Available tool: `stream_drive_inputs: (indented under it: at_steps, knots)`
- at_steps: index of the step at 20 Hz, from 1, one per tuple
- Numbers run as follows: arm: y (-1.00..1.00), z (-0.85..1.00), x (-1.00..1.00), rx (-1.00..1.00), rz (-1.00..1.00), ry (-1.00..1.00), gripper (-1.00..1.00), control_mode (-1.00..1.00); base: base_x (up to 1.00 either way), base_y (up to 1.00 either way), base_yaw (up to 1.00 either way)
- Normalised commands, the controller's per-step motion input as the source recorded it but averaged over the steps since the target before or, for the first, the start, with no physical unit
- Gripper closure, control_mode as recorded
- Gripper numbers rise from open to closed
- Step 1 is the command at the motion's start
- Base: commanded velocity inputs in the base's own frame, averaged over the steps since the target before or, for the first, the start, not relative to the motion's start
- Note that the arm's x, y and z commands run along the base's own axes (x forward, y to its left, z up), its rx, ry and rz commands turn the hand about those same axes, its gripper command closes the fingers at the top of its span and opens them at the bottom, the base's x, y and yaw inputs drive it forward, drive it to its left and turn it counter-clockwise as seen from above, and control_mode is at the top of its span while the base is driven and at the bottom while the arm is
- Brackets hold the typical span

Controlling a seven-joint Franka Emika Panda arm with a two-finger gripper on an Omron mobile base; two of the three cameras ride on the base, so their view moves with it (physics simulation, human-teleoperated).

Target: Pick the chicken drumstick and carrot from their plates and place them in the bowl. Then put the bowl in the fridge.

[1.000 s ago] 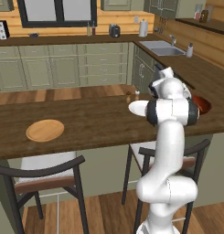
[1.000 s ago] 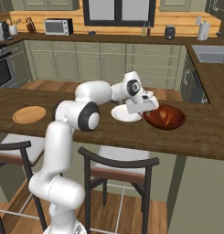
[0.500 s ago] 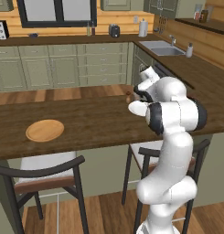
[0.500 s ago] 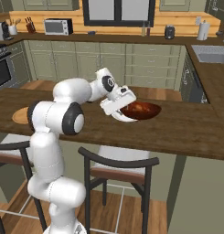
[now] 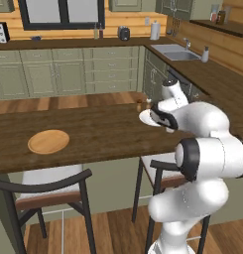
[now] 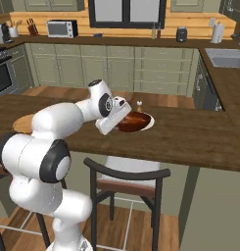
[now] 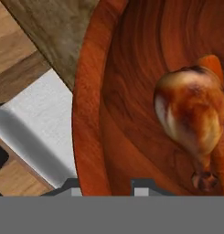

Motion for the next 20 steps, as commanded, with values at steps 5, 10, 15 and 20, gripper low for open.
stream_drive_inputs:
  at_steps: [5,10,15,20]
  knots:
    - [0.22,0.27,-0.79,0.16,0.45,-0.12,1.0,-1.0,0.0,0.0,0.0]
    - [0.46,0.26,-0.67,0.02,0.35,-0.07,1.0,-1.0,0.0,0.0,0.0]
    - [0.33,0.41,-0.49,0.02,0.15,-0.03,1.0,-1.0,0.0,0.0,0.0]
    - [0.08,0.67,-0.32,0.0,0.0,0.0,1.0,-1.0,0.0,0.0,0.0]
